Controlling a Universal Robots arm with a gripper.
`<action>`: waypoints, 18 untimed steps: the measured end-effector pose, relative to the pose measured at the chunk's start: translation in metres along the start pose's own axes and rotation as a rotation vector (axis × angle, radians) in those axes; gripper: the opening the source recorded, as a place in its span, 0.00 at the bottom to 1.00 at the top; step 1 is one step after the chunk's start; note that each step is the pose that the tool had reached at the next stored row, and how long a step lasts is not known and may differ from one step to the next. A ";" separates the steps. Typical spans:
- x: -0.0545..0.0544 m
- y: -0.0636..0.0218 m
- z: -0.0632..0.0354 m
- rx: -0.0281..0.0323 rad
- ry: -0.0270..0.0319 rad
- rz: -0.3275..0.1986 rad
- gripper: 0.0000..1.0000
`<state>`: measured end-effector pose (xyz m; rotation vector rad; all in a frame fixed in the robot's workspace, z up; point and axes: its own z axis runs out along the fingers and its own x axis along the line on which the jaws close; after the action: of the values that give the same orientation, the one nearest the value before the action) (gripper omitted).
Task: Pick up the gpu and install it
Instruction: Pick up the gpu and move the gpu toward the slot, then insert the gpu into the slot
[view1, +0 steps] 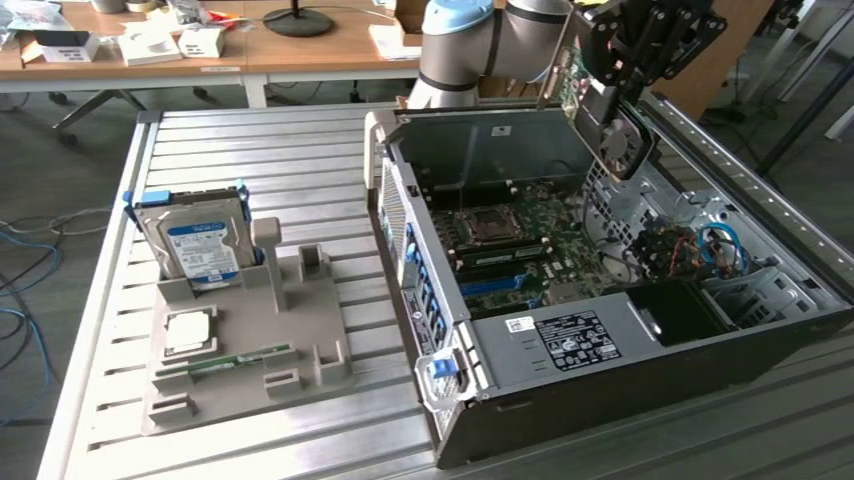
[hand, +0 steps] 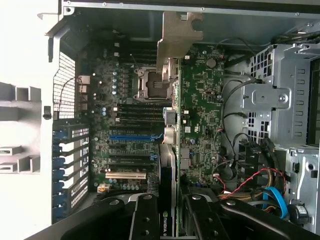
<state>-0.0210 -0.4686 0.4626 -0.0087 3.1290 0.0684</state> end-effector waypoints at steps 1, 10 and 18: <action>0.000 0.0000 0.0000 0.0000 0.0000 0.000 0.26; 0.000 0.0000 0.0000 0.0000 0.0000 0.000 0.26; 0.000 0.0001 0.0002 -0.0001 0.0027 -0.056 0.26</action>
<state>-0.0210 -0.4685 0.4625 -0.0970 3.1289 0.0679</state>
